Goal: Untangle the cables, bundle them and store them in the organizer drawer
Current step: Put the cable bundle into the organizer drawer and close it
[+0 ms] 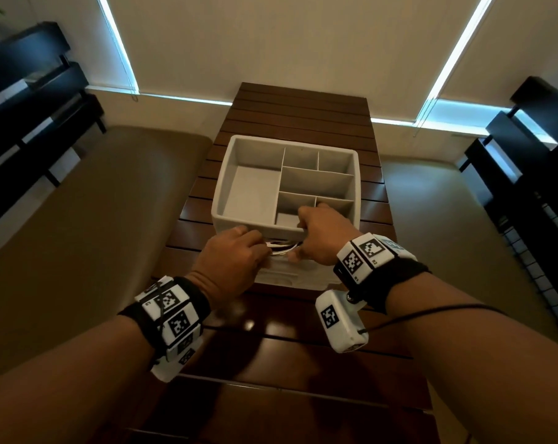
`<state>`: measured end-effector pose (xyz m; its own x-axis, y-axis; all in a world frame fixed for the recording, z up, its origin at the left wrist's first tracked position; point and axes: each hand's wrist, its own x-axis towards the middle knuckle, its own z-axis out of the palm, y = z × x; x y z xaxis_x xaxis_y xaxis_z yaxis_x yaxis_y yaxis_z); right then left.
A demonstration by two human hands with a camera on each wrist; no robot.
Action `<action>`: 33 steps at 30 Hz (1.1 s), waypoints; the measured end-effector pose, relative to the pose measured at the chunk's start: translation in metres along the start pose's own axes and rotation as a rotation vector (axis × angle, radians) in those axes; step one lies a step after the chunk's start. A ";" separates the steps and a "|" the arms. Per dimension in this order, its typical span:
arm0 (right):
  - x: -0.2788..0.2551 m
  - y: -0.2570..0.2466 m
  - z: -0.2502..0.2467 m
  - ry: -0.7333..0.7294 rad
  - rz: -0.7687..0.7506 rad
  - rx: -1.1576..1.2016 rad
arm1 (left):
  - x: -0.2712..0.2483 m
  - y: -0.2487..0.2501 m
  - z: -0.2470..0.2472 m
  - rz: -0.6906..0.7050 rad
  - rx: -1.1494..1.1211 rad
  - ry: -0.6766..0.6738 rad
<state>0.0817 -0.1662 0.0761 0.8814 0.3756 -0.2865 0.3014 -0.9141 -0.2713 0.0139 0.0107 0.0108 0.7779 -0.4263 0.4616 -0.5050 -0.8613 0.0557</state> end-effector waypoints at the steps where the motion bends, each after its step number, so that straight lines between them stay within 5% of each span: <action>1: 0.001 0.000 0.000 0.006 -0.002 0.001 | -0.003 -0.003 0.000 0.019 -0.010 0.013; 8: 0.004 -0.002 0.014 0.192 0.003 -0.092 | 0.010 -0.004 0.001 -0.120 0.012 0.007; 14: -0.009 0.022 0.004 0.146 -0.162 0.140 | 0.002 -0.008 -0.011 -0.341 0.012 0.149; 17: -0.031 0.037 0.008 0.507 -0.258 0.299 | -0.012 -0.024 -0.024 -0.733 -0.232 0.177; 19: -0.044 0.055 0.016 0.746 -0.175 0.361 | -0.019 -0.037 -0.026 -0.907 -0.513 0.146; 20: -0.047 0.064 0.020 0.750 -0.067 0.437 | -0.020 -0.042 -0.025 -0.920 -0.627 0.083; 22: -0.046 0.079 0.032 0.492 0.141 0.640 | -0.018 -0.050 -0.020 -0.882 -0.753 -0.093; 25: -0.035 0.087 0.051 0.215 0.132 0.718 | -0.012 -0.050 -0.010 -0.891 -0.840 -0.142; 33: -0.029 0.077 0.055 0.456 0.162 0.699 | -0.012 -0.046 0.004 -0.936 -0.838 0.076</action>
<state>0.0591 -0.2388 0.0135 0.9998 0.0130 -0.0127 -0.0026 -0.5904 -0.8071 0.0288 0.0540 -0.0009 0.9561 0.2927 -0.0107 0.1244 -0.3727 0.9196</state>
